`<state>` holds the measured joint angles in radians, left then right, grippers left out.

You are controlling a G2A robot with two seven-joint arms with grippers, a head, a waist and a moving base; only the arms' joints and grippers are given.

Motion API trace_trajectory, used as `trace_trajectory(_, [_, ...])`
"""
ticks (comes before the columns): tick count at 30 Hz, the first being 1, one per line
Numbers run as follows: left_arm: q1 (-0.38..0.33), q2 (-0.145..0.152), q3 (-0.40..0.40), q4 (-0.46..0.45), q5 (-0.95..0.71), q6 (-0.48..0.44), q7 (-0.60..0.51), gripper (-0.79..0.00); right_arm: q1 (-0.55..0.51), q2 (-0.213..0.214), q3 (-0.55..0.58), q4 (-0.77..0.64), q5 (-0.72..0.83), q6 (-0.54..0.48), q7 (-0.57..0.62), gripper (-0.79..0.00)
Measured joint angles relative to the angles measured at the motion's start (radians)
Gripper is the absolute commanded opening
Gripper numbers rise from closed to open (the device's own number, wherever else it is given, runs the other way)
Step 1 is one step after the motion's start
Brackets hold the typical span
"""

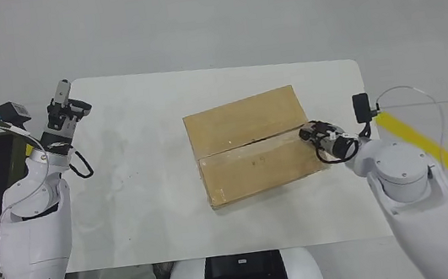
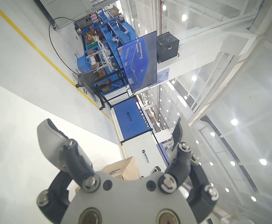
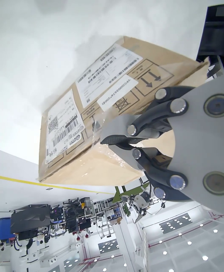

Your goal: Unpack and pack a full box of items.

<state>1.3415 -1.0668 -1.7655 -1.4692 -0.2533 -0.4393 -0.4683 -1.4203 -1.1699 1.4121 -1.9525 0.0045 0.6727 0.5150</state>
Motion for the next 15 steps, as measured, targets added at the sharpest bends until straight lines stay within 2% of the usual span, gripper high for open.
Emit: trace_trajectory(15, [0.000, 0.000, 0.000, 0.000, 0.000, 0.000, 0.000, 0.000, -0.015, 0.006, 0.081, 0.036, 0.069, -0.035, -0.024, -0.785])
